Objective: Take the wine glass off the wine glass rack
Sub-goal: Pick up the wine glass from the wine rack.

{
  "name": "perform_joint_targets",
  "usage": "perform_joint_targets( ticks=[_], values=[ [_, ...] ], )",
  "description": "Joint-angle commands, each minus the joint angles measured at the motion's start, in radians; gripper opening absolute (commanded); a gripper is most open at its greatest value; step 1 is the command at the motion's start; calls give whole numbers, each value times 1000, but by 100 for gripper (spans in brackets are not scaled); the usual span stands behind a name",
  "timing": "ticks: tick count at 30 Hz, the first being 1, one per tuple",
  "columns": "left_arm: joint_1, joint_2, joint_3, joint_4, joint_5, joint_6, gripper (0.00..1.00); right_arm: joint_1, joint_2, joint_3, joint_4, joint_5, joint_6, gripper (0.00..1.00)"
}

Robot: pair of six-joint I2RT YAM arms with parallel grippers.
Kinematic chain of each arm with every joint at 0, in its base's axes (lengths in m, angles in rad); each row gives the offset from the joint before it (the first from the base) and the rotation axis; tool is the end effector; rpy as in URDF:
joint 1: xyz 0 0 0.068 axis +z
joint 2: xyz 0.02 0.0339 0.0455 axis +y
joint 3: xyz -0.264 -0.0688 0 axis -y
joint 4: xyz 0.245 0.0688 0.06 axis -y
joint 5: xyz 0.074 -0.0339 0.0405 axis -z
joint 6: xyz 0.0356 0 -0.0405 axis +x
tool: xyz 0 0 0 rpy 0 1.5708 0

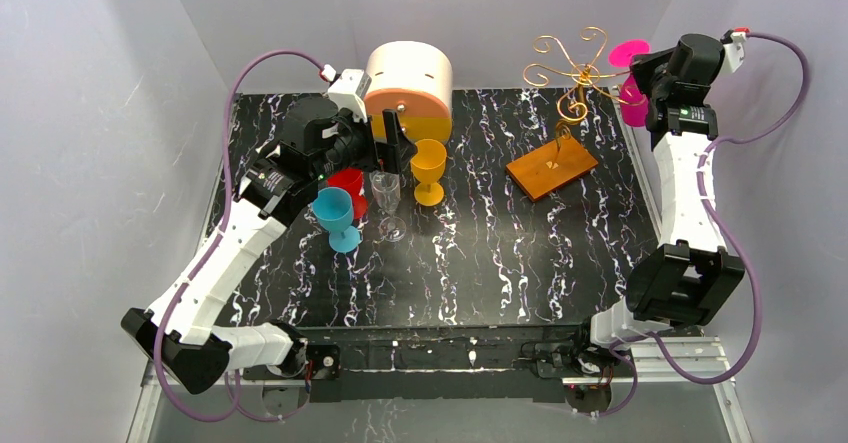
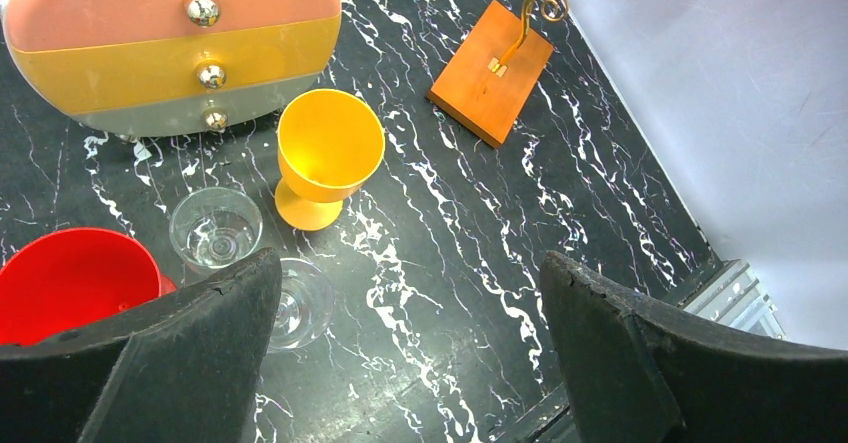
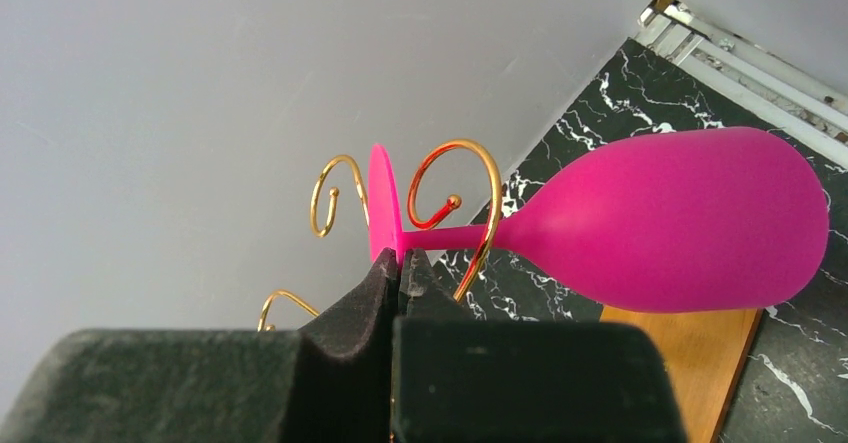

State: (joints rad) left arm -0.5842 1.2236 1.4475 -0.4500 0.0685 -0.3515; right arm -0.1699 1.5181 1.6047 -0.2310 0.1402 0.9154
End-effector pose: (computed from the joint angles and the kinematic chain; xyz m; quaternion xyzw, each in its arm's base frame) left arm 0.2176 -0.1468 0.4501 0.1120 0.7741 -0.3046 0.5435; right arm 0.3472 -0.0646 0.4424 0.4288 0.6224 0.1883 0.6271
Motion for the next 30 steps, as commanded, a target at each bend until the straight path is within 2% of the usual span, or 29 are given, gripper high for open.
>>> perform_joint_targets(
  ticks=[1,15,23,30],
  values=[
    [4,4,19,4,14,2,98,-5,-26,9,45,-35,6,1],
    [4,17,33,1,20,3,98,-4,111,181,23,-134,-36,1],
    [4,19,32,0,18,5,98,-4,143,214,59,-216,-34,1],
    [4,22,33,0,19,2,98,-3,161,225,124,-208,-37,1]
  ],
)
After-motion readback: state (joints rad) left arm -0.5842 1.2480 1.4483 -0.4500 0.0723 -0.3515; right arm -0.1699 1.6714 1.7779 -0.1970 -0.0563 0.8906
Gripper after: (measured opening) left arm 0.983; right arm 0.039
